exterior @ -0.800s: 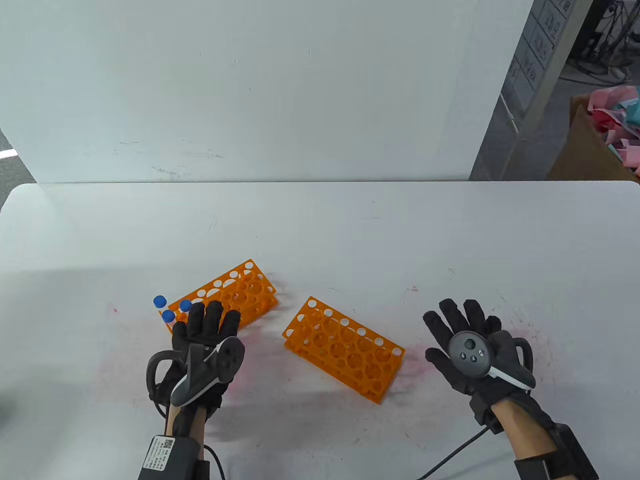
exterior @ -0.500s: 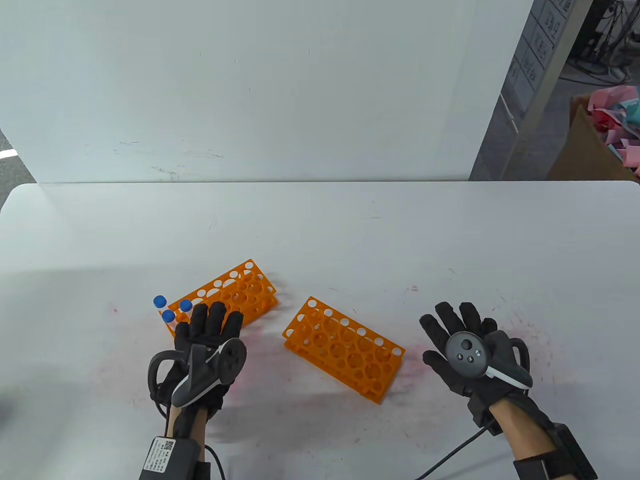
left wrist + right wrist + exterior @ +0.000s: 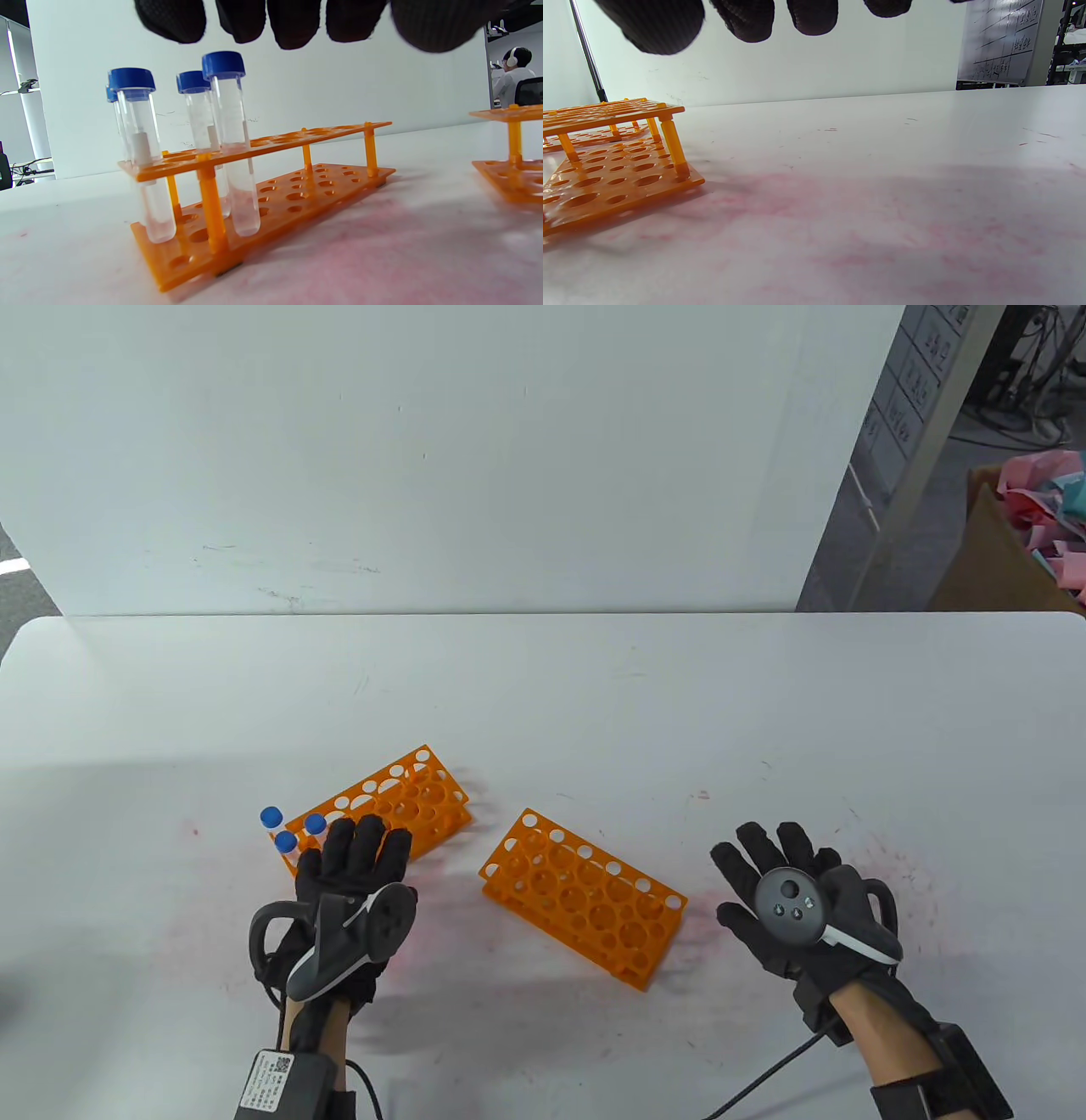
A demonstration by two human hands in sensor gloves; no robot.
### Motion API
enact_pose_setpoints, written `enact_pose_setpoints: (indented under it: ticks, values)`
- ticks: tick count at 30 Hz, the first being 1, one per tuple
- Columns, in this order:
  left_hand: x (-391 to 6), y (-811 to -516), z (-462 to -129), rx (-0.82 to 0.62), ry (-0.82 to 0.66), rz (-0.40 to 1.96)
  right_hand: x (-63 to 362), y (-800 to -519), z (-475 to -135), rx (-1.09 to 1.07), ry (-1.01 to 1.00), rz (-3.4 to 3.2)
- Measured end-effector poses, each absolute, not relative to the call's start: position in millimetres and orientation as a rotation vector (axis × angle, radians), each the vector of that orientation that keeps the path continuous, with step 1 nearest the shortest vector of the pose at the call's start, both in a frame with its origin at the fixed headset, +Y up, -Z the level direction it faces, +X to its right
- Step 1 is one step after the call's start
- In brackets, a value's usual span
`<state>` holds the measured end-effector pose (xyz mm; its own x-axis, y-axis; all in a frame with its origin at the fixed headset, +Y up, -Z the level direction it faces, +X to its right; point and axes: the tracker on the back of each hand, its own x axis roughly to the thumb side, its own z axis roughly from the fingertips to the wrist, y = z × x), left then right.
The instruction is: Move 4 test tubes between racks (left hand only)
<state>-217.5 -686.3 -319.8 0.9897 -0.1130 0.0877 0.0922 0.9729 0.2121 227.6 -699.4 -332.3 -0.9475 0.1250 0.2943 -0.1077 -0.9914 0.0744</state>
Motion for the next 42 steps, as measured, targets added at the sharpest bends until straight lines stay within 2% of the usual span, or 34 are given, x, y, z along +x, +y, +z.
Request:
enact_pose_setpoints:
  ticks: [5,12,16,35,42]
  values:
    - [-220.4,-680.3,-317.1,0.322,-0.073,-0.123,228.0,-700.1,-333.7,0.447,0.096,2.98]
    - [-248.7,-671.4,-317.0,0.353,0.037,-0.059,226.8,-699.5,-334.6,0.453,0.105,2.981]
    - [-260.7,-672.6,-322.8,0.312,0.082,-0.02,224.8,-697.9,-334.8,0.465,0.082,2.984]
    - [-233.8,-695.9,-336.7,0.335,0.137,-0.33,225.8,-696.9,-335.4,0.465,0.082,2.99]
    - [-239.9,-695.1,-341.8,0.316,0.151,-0.246,225.3,-697.9,-336.8,0.469,0.093,2.985]
